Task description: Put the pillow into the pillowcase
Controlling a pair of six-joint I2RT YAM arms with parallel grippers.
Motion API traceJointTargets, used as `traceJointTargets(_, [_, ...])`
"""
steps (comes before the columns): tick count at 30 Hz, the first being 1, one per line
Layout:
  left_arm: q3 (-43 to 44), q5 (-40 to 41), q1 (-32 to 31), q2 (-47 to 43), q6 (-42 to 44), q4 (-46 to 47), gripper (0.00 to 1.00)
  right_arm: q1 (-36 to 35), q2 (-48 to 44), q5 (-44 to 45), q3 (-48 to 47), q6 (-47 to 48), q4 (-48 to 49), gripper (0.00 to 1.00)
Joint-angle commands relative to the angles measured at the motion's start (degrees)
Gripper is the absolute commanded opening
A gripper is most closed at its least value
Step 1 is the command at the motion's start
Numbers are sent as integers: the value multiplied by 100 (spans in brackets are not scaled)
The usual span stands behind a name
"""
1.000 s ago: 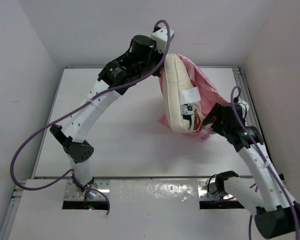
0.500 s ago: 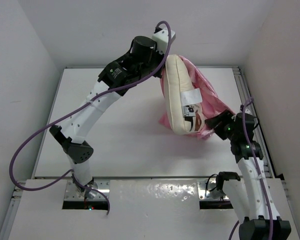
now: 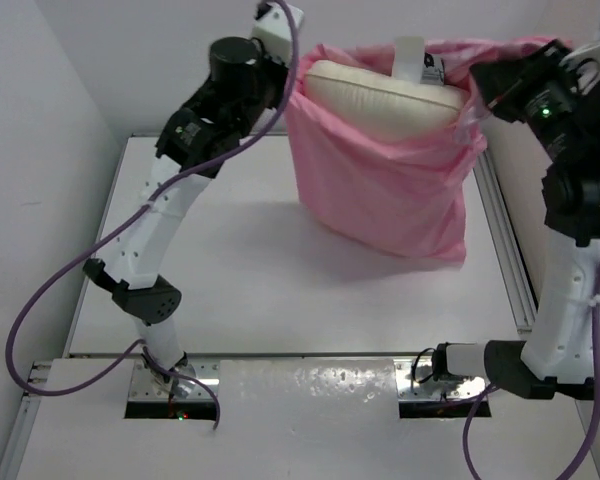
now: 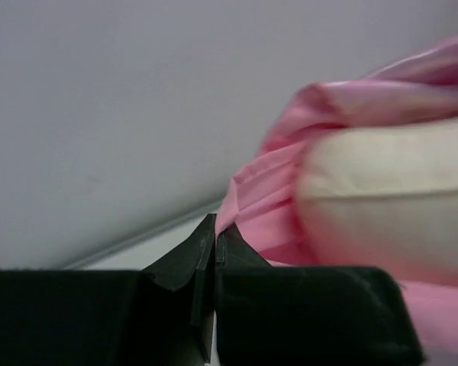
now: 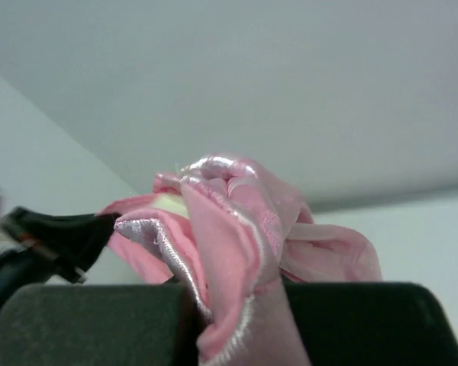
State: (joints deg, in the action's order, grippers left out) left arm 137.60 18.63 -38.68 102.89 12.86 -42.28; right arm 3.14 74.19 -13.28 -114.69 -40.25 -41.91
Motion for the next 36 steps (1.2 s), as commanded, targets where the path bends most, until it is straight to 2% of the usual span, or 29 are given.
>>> traceJointTargets(1, [522, 598, 264, -700, 576, 906, 0, -24, -333, -456, -1120, -324, 584, 0])
traceJointTargets(2, [496, 589, 247, -822, 673, 862, 0, -15, -527, -526, -690, -474, 1292, 0])
traceJointTargets(3, [426, 502, 229, -884, 682, 827, 0, -15, -694, -622, 228, -710, 1543, 0])
traceJointTargets(5, [85, 448, 98, -1077, 822, 731, 0, -6, -810, -632, 788, -800, 1564, 0])
traceJointTargets(7, [-84, 431, 62, -1131, 876, 704, 0, 3, -556, -798, 861, -888, 1240, 0])
traceJointTargets(9, [-155, 509, 106, -1149, 920, 721, 0, 3, -204, -1114, 538, -1028, 1124, 0])
traceJointTargets(15, [170, 833, 378, -1201, 1086, 888, 0, 257, -177, -975, -123, -924, 1054, 0])
traceJointTargets(20, [495, 1747, 685, -1131, 2035, 1775, 0, 48, -414, -1423, 850, -1274, 1658, 0])
traceJointTargets(21, [522, 1827, 738, -1140, 2140, 1915, 0, -93, -528, -1414, 1313, -1292, 1799, 0])
traceJointTargets(23, [435, 1837, 870, -1175, 2352, 2127, 0, -426, -555, -1099, 1493, -1083, 1845, 0])
traceJointTargets(27, [-381, 1275, 888, -1368, 2072, 1768, 0, -472, 49, -905, 558, -915, 1274, 0])
traceJointTargets(31, [-883, 548, 888, -1114, 1169, 1180, 0, -340, 552, -747, -342, -713, 458, 0])
traceJointTargets(34, [-832, 168, 669, -631, 623, 995, 0, 309, 570, -519, -676, -651, -16, 0])
traceJointTargets(36, [-429, -113, 328, -106, 481, 880, 0, 834, 518, -265, -975, -432, -273, 0])
